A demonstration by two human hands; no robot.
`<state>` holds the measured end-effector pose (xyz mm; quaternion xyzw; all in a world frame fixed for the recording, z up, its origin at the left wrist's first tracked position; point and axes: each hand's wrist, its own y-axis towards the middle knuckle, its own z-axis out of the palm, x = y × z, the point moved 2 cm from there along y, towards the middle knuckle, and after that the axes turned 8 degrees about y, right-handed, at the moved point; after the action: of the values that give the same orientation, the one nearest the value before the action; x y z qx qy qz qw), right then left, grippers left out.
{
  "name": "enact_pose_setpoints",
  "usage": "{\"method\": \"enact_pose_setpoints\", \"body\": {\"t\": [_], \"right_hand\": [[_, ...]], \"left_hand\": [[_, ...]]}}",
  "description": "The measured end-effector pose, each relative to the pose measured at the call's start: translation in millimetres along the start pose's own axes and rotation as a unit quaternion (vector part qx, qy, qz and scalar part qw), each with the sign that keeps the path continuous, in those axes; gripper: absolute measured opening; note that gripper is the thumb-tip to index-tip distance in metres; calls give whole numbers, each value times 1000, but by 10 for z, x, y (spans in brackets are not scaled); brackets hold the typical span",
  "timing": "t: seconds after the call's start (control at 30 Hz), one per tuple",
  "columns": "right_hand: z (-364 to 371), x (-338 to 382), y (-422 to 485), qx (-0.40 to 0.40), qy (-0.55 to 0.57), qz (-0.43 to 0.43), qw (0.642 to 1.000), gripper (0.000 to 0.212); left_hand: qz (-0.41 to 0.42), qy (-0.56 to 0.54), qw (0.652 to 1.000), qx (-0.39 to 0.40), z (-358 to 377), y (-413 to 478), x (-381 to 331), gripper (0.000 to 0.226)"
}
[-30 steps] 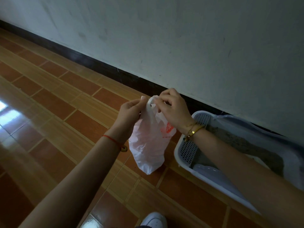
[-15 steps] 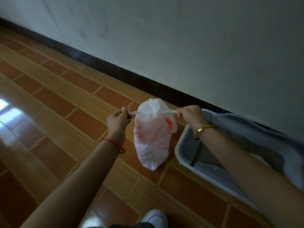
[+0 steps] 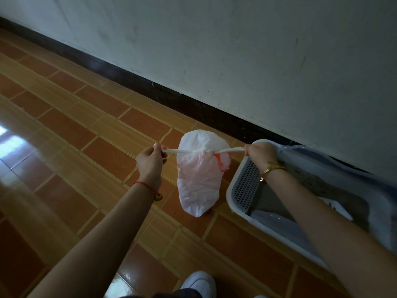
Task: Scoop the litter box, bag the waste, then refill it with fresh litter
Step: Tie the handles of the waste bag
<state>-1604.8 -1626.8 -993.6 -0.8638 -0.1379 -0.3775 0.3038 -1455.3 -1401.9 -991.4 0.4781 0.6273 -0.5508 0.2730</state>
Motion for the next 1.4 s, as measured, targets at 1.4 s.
{"method": "enact_pose_setpoints", "body": {"t": [1.4], "right_hand": [[-1079, 2968, -1024, 56, 68, -436, 896, 24]], "left_hand": [[314, 7, 935, 166, 2, -1186, -3025, 21]]}}
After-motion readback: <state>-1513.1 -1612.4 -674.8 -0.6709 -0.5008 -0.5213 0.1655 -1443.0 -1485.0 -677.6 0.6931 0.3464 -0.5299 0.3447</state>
